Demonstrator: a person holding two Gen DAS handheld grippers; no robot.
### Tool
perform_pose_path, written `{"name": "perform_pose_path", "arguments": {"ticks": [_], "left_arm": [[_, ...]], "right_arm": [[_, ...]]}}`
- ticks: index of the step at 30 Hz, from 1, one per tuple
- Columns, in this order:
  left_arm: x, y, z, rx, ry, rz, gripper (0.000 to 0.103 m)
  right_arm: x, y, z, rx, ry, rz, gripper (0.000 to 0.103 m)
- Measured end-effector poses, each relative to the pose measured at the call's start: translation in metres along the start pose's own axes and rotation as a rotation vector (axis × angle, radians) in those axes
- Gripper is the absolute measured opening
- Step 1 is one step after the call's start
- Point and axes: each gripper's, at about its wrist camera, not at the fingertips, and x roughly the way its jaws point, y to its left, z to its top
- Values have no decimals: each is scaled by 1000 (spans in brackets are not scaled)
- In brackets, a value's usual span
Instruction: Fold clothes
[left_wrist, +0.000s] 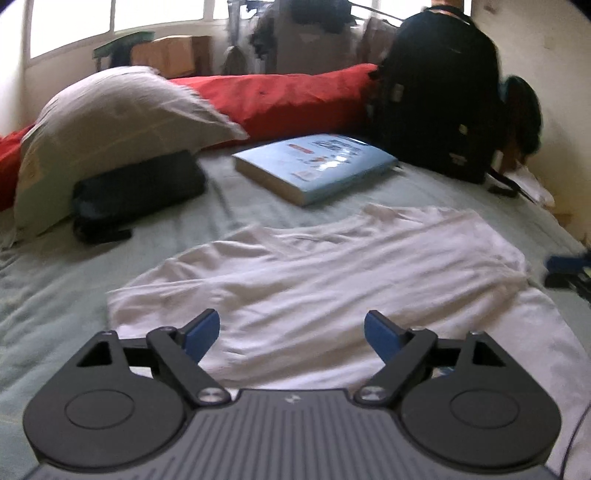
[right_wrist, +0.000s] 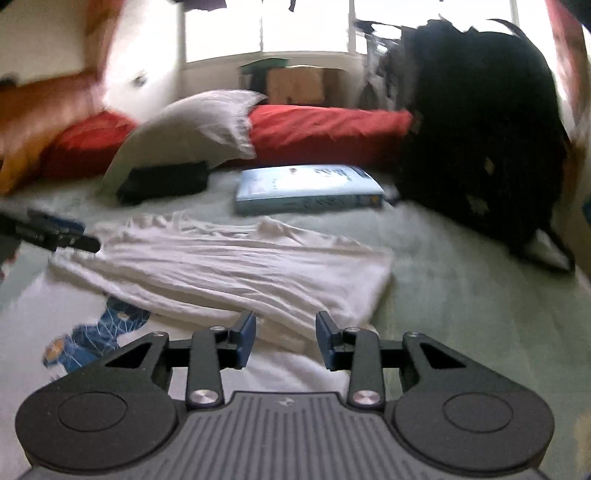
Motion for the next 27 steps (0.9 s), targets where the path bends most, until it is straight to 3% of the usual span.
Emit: {"name": "perform_pose_path", "arguments": {"ticks": [4, 7, 13, 22, 25, 27], "left_arm": [[0, -25, -17, 80, -15, -8, 86], [6, -34, -22, 159, -28, 47, 85], [19, -48, -17, 366, -41, 142, 68], [33, -72, -30, 918, 25, 271, 70], [40, -78, -37, 1051, 57, 326, 69], [46, -87, -39, 1100, 78, 331, 61]], "right_arm": [[20, 16, 4, -145, 26, -5, 41], [36, 26, 3, -251, 56, -19, 41], [64, 45, 0, -451, 107, -47, 40], [63, 56, -6, -635, 97, -85, 41], [65, 63, -9, -702, 89, -111, 40], [69, 71, -10, -746, 86, -134, 40]]}}
